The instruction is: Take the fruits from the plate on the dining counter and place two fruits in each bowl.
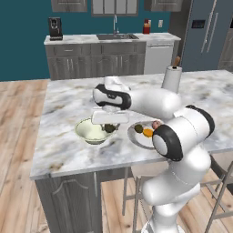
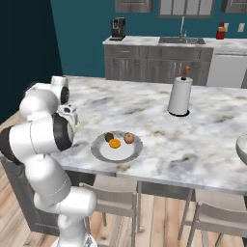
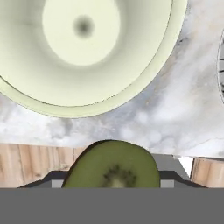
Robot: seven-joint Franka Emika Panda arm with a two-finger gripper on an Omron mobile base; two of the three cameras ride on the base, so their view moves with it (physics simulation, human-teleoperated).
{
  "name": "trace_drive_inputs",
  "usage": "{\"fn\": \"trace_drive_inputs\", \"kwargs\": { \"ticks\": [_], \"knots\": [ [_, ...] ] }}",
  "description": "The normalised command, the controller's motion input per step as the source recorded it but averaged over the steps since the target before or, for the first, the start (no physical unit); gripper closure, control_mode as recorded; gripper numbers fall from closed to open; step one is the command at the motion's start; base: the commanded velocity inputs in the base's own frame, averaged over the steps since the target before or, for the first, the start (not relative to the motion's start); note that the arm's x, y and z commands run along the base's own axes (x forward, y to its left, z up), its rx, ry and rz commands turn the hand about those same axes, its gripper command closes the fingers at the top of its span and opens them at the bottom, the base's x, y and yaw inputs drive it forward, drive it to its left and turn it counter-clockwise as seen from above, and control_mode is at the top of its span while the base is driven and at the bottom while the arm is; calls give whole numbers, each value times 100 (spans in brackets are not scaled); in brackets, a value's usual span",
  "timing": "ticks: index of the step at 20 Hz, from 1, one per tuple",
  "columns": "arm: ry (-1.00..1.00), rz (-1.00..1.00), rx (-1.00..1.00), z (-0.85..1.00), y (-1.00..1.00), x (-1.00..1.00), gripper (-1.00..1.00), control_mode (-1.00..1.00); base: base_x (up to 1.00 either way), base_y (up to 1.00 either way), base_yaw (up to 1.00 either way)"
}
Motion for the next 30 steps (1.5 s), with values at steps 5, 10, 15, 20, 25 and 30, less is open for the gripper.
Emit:
{"fn": "trace_drive_inputs", "kwargs": {
  "ticks": [5, 10, 15, 20, 25, 30],
  "knots": [
    [-1, 0, 0, -18, 34, 73, 100, -100, 0, 0, 0],
    [-15, -1, 0, -56, 5, 32, 100, -100, 0, 0, 0],
    [-34, 5, 0, -75, 0, 0, 100, -100, 0, 0, 0],
    [-26, 5, 9, -47, 0, 0, 100, -100, 0, 0, 0],
    [-16, 1, 9, -10, 1, 2, 100, -100, 0, 0, 0],
    [-3, 0, 0, 1, 1, 4, -100, -100, 0, 0, 0]
  ]
}}
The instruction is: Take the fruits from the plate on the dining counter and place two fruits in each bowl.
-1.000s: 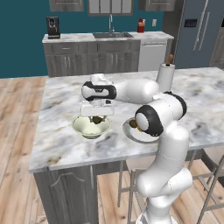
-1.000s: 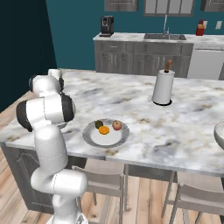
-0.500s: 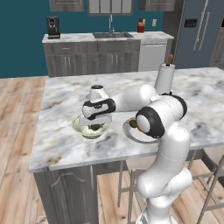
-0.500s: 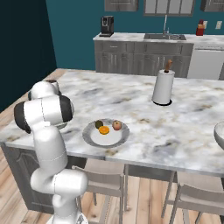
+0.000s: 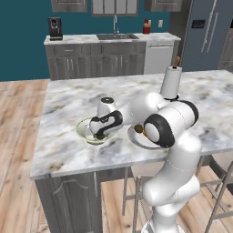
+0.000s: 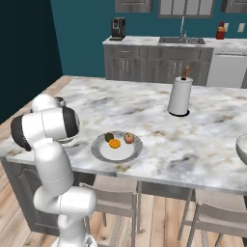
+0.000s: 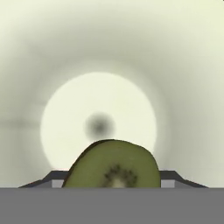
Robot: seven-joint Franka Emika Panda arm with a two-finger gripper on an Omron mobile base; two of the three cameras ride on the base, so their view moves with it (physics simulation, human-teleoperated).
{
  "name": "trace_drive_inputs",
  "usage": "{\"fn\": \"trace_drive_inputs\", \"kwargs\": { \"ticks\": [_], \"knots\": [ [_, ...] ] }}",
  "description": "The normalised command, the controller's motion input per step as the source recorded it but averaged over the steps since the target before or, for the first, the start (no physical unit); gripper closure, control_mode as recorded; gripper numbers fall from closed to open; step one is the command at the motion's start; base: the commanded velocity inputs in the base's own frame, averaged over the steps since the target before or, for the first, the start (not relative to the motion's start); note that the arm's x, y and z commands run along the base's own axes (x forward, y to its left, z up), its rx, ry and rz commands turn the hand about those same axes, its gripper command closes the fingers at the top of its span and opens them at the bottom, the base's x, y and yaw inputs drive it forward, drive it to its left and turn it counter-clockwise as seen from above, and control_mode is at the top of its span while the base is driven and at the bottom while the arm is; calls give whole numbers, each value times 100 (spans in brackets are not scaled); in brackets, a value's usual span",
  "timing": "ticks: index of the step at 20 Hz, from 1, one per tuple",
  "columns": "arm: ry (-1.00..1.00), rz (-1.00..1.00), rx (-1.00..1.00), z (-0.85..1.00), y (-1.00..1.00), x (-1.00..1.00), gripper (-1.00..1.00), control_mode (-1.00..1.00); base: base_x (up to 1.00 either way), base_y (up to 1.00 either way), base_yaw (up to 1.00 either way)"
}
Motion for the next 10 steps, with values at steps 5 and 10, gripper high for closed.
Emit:
{"fn": "trace_drive_inputs", "kwargs": {
  "ticks": [5, 10],
  "knots": [
    [0, 0, 0, 18, 0, 0, -100, -100, 0, 0, 0],
    [0, 0, 0, 66, 0, -3, -100, -100, 0, 0, 0]
  ]
}}
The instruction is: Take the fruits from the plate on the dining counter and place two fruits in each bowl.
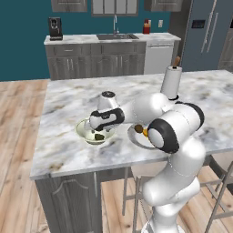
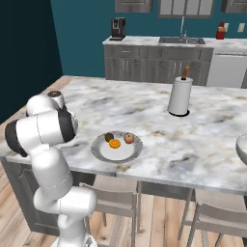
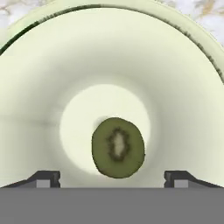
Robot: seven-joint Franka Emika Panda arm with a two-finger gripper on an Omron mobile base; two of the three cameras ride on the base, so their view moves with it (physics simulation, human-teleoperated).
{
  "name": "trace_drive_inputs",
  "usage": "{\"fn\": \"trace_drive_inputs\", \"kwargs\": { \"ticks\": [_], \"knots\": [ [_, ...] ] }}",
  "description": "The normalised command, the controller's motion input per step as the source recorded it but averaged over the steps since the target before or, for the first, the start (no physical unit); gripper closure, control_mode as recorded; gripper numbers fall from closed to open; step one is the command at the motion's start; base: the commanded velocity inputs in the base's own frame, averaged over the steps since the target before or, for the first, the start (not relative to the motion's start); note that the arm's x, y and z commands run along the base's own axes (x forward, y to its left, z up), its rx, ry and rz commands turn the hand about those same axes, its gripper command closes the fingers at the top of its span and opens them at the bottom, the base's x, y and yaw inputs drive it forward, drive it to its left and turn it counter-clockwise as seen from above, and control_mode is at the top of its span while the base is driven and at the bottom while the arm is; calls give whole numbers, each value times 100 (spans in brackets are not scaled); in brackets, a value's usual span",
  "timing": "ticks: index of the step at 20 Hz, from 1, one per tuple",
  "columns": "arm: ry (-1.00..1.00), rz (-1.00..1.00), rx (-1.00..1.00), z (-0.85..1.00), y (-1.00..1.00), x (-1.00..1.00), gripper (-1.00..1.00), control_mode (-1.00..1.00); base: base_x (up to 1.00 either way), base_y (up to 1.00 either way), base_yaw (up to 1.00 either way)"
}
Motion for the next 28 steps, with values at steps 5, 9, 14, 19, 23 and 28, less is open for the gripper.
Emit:
{"fn": "trace_drive_inputs", "kwargs": {
  "ticks": [5, 9, 14, 19, 23, 28],
  "knots": [
    [7, -5, 0, 89, -11, -21, -100, -100, 0, 0, 0],
    [19, -11, 0, 50, -77, -34, -100, -100, 0, 0, 0],
    [13, -7, 0, 10, -100, -12, -100, -100, 0, 0, 0],
    [2, -1, 0, -1, -98, 0, -100, -100, 0, 0, 0],
    [0, 0, 0, -14, -95, 0, -100, -100, 0, 0, 0],
    [0, 11, 0, -47, -76, 0, -100, -100, 0, 0, 0]
  ]
}}
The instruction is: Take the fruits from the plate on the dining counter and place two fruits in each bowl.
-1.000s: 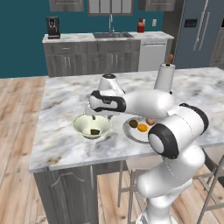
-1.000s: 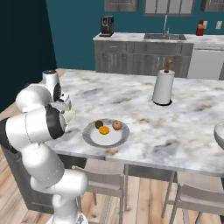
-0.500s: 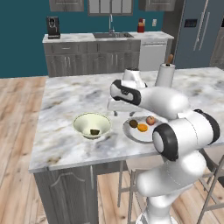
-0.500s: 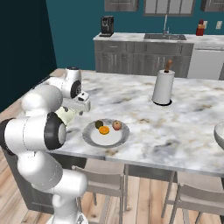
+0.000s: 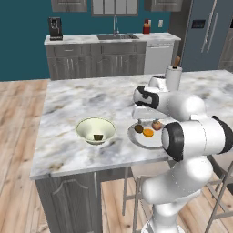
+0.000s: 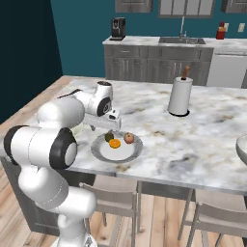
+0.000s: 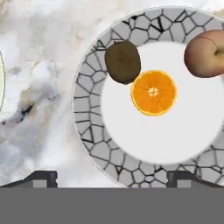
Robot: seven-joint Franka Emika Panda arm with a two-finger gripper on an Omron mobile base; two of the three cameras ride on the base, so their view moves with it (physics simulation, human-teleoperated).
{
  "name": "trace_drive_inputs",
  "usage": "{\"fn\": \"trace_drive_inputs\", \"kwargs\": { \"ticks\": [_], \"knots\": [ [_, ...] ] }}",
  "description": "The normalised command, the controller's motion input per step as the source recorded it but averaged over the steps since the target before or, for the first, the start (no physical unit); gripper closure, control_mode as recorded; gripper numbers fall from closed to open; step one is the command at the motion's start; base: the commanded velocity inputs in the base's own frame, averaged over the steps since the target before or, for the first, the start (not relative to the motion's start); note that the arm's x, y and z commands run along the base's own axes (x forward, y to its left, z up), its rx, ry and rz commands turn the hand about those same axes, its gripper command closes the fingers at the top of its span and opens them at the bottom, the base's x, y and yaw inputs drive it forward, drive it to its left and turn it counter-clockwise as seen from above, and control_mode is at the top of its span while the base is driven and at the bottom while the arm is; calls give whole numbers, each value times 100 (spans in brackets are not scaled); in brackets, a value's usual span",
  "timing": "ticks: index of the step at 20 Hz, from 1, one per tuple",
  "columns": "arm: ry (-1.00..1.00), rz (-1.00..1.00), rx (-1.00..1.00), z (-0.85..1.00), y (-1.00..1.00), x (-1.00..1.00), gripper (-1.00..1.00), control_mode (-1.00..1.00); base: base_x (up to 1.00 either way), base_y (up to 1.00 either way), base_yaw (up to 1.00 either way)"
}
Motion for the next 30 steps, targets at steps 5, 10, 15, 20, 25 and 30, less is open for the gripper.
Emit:
{"fn": "trace_drive_inputs", "kwargs": {
  "ticks": [5, 10, 15, 20, 25, 30],
  "knots": [
    [-7, 30, 0, -51, -31, 0, -100, -100, 0, 0, 0],
    [-15, 10, 0, -39, -15, -1, -100, -100, 0, 0, 0],
    [-1, 0, 0, -18, -4, 25, -100, -100, 0, 0, 0],
    [0, 0, 0, -12, -11, 31, -100, -100, 0, 0, 0],
    [0, 0, 0, -9, -15, 26, -100, -100, 0, 0, 0],
    [0, 0, 0, -23, -2, 20, -100, -100, 0, 0, 0]
  ]
}}
